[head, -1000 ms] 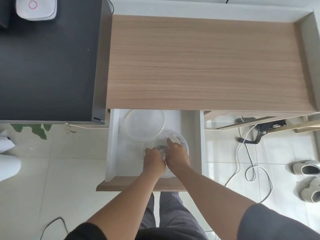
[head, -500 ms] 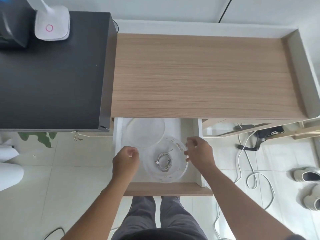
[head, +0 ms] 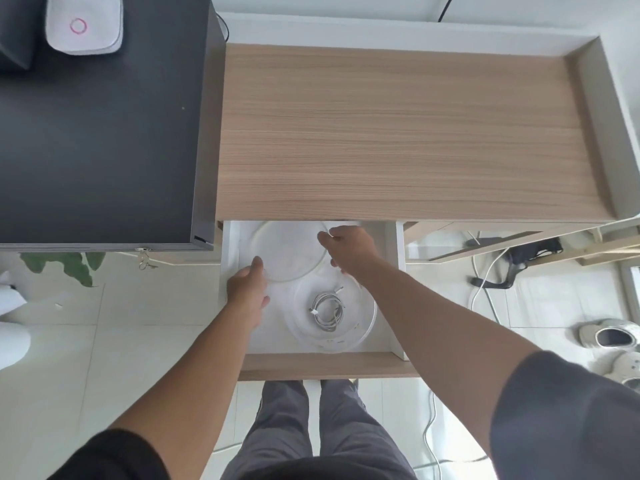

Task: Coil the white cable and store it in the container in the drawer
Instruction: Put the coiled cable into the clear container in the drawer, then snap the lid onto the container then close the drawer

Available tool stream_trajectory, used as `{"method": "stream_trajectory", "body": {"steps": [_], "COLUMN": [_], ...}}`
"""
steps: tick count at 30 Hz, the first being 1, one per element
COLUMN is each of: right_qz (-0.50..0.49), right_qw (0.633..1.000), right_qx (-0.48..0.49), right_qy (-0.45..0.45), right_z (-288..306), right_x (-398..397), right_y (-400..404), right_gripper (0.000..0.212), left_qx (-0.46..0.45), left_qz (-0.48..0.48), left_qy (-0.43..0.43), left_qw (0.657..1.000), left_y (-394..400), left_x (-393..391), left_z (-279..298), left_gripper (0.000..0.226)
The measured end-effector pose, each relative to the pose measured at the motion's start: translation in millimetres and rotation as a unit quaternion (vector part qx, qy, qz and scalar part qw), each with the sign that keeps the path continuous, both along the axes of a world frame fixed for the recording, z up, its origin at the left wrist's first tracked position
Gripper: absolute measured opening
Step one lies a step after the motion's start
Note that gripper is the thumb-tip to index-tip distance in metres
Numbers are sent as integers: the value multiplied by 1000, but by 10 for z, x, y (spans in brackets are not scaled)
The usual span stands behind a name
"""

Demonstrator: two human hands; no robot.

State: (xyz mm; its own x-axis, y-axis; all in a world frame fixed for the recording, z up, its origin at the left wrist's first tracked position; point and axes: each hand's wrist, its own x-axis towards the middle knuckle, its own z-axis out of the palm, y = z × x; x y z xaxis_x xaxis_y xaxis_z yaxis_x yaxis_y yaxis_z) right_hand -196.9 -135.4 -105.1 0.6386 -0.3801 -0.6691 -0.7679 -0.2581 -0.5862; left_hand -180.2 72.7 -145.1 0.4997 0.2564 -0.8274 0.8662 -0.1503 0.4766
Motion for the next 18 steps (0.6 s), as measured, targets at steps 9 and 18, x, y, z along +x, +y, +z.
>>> {"method": "stream_trajectory", "body": {"steps": [9, 18], "right_qz": [-76, -100], "right_qw": [997, 995], "right_qx": [-4, 14], "right_qy": [0, -5], "right_z": [-101, 204], "right_x": [47, -759], "right_y": [1, -232], "right_gripper": [39, 42], "left_qx": [20, 28], "left_qz": [-24, -165], "left_qy": [-56, -135], "left_qw": [998, 977], "left_y": [-41, -116], "left_x": [-15, -439], "left_z": [90, 483], "left_gripper": [43, 33]}}
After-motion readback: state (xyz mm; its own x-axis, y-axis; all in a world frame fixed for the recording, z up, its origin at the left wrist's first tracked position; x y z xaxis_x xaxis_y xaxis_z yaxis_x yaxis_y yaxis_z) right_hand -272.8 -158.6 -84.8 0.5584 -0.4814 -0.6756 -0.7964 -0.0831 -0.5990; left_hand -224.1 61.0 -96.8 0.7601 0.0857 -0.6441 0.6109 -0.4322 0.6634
